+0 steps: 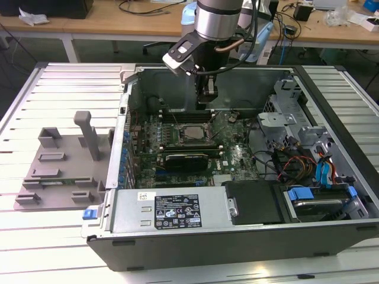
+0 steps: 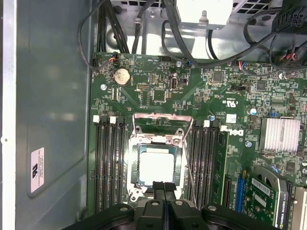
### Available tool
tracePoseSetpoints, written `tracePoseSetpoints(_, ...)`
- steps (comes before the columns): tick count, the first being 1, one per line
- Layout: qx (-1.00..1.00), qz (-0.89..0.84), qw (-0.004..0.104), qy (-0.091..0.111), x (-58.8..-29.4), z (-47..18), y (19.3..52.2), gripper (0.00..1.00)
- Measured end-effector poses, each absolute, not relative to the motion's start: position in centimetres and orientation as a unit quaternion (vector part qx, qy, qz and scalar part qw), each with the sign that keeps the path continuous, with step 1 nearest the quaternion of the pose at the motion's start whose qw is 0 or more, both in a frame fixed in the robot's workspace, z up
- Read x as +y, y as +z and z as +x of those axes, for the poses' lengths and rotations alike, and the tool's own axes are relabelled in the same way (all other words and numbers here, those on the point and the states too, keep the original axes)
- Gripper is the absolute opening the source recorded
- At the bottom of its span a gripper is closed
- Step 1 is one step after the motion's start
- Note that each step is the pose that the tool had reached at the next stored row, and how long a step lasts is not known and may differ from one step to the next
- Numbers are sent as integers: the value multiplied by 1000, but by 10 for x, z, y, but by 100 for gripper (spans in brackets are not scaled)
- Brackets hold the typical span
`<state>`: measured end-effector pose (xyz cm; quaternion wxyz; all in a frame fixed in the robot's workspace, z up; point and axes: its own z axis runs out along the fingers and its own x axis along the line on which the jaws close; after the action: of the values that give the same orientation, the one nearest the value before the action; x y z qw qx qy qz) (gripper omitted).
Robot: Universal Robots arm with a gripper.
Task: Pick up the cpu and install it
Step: 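Close the cpu cover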
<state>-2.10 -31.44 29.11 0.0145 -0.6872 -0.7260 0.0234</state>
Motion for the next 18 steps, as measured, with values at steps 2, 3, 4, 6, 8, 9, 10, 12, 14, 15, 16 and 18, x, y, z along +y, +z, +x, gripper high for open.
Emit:
tracePoseSetpoints(2,-726,-687,15,23,-314,-21,291,11)
tracePoseSetpoints(3,-726,-687,14,23,-314,-21,291,11)
tracePoseSetpoints(4,-726,-687,14,23,-314,-20,291,11)
tracePoseSetpoints(6,-726,-687,14,23,-314,-17,291,11)
tracePoseSetpoints(8,-726,-687,14,23,-314,-13,291,11)
tracePoseSetpoints(9,-726,-687,14,24,-314,-9,291,11)
tracePoseSetpoints(10,-726,-687,14,24,-314,-3,291,11)
tracePoseSetpoints(12,-726,-687,14,24,-314,4,291,11)
tracePoseSetpoints(14,-726,-687,14,24,-314,10,291,11)
tracePoseSetpoints(15,-726,-687,14,24,-314,13,291,11)
tracePoseSetpoints(16,-726,-687,14,24,-314,15,291,11)
tracePoseSetpoints(18,-726,-687,14,25,-314,21,291,11)
